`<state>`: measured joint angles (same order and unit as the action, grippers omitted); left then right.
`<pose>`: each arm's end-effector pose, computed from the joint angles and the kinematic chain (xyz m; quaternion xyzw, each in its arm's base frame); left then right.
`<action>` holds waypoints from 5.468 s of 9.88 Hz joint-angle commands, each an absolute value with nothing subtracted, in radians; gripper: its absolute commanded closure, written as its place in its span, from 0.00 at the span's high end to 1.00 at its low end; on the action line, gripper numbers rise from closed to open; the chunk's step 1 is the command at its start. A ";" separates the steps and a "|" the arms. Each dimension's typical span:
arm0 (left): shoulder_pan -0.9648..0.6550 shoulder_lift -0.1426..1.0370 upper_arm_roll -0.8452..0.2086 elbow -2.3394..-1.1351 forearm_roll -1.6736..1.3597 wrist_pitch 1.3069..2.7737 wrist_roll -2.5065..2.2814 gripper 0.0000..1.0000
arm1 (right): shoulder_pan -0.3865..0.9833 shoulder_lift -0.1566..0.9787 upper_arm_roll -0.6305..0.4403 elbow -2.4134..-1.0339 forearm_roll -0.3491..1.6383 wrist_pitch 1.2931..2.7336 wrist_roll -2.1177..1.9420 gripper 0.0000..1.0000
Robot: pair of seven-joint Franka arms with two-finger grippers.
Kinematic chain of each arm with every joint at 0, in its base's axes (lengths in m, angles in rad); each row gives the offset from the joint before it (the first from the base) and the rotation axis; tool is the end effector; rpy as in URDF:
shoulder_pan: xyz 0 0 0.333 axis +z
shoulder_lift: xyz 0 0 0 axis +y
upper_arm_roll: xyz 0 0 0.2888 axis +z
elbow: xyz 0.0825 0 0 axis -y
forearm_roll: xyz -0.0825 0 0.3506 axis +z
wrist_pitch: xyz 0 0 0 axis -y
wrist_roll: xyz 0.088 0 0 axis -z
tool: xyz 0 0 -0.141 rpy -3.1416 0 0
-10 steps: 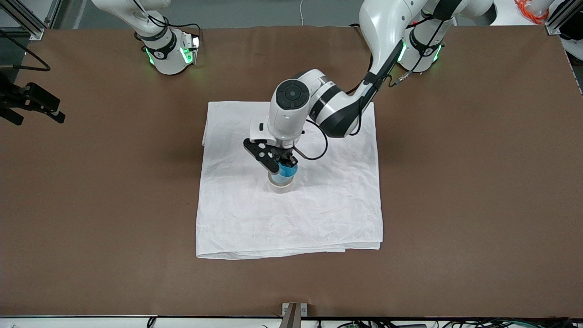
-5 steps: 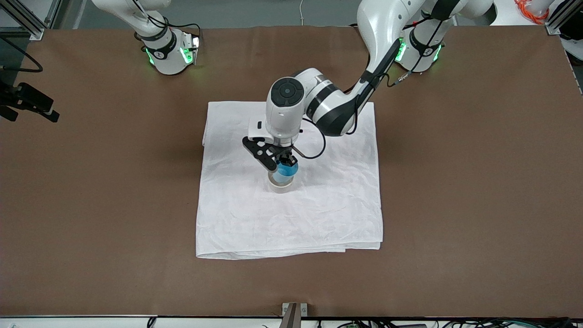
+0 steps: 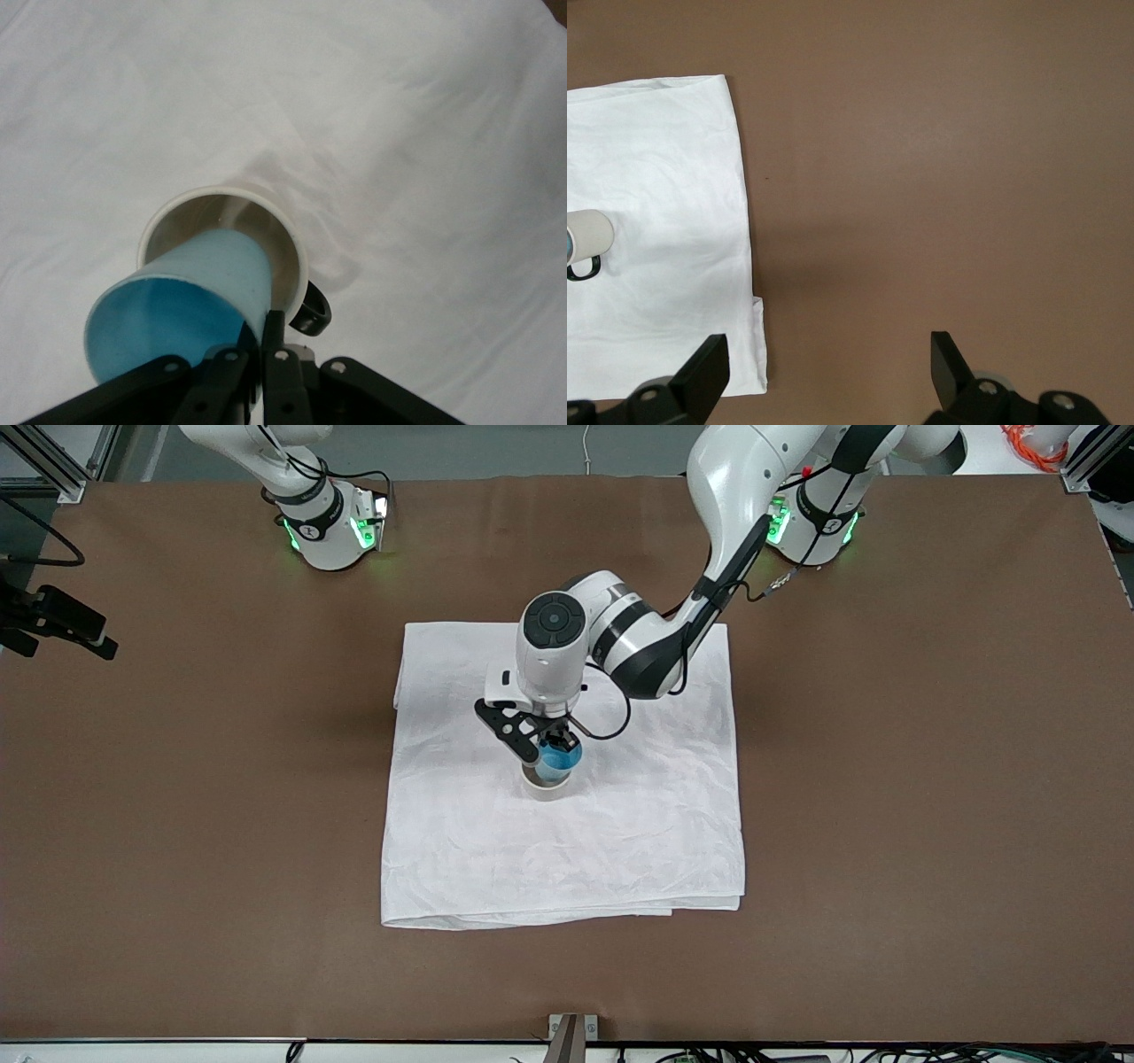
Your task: Place blue cup into white mug on cloth
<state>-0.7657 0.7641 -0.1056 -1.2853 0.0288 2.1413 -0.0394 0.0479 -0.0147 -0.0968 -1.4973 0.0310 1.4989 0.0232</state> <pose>0.4702 -0.5311 0.2659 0.9171 -0.3951 0.0328 0.0420 0.5101 -0.0208 0.5965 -0.9992 0.0348 -0.0083 0.0161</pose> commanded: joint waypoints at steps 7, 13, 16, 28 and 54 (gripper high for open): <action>-0.781 0.781 -0.095 -1.264 0.049 2.188 -0.035 0.53 | 0.040 -0.008 -0.083 -1.482 0.014 1.491 0.035 1.00; -0.597 0.546 -0.100 -1.266 0.035 1.946 -0.050 0.61 | 0.051 -0.008 -0.081 -1.483 0.014 1.491 0.038 1.00; -0.407 0.473 -0.095 -1.261 0.044 1.793 -0.051 0.85 | 0.051 -0.005 -0.081 -1.482 0.015 1.494 0.037 1.00; -0.037 0.168 -0.026 -1.407 -0.011 1.671 -0.124 0.99 | 0.061 0.002 -0.081 -1.482 0.015 1.486 0.034 1.00; -0.023 0.052 -0.029 -1.583 0.000 1.703 -0.124 0.99 | 0.072 0.002 -0.081 -1.485 0.015 1.480 0.035 1.00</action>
